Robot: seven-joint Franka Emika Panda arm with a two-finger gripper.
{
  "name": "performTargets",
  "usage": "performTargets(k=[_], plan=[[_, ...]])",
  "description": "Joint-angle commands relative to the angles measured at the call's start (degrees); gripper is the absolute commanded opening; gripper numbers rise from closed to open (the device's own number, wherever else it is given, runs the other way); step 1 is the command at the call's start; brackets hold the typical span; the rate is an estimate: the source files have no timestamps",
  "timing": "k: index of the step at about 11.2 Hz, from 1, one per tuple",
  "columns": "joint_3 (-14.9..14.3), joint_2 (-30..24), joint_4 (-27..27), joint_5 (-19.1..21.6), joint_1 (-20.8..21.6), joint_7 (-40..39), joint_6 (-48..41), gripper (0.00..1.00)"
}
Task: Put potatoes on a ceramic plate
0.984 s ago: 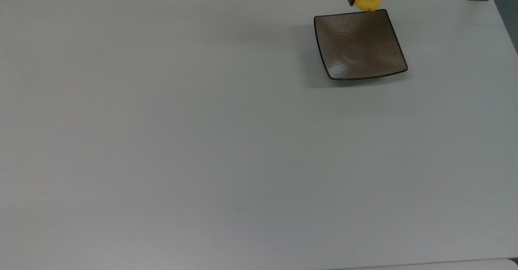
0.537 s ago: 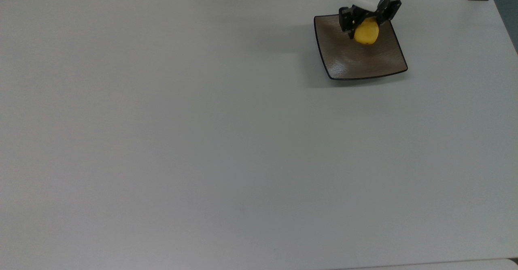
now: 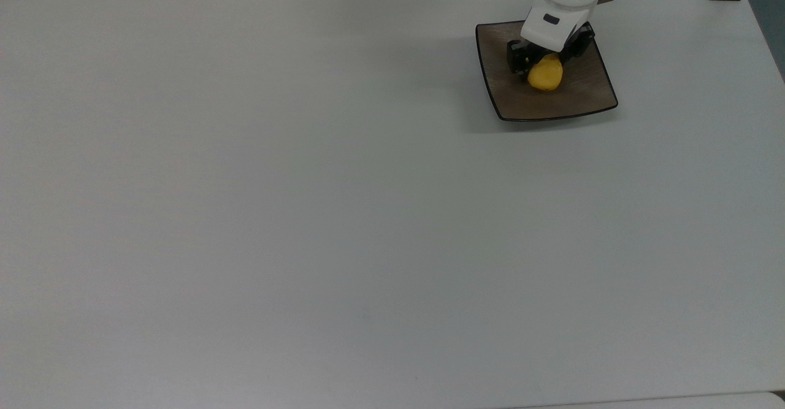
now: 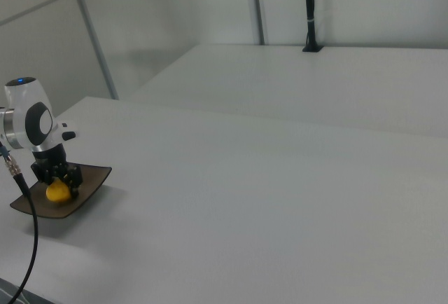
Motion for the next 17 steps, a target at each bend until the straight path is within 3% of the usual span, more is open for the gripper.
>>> performTargets(k=[1, 5, 8, 10, 13, 15, 17], plan=[[-0.49, -0.1, -0.27, -1.0, 0.6, 3.03, 1.89, 1.0], [-0.49, -2.37, 0.25, -1.0, 0.6, 3.29, 0.58, 1.0], [-2.06, -7.12, 7.87, -0.92, -0.45, 2.95, -14.13, 1.0], [-5.83, -10.98, 12.97, -0.65, -0.54, 2.86, -22.32, 1.0], [-14.52, -16.78, 20.18, 1.79, -0.72, 2.86, -34.9, 1.0], [-18.58, -21.08, 20.3, 3.21, -3.6, -0.72, -38.34, 1.0], [-21.22, -21.55, 19.94, 3.65, -6.51, -7.39, -40.99, 1.0]])
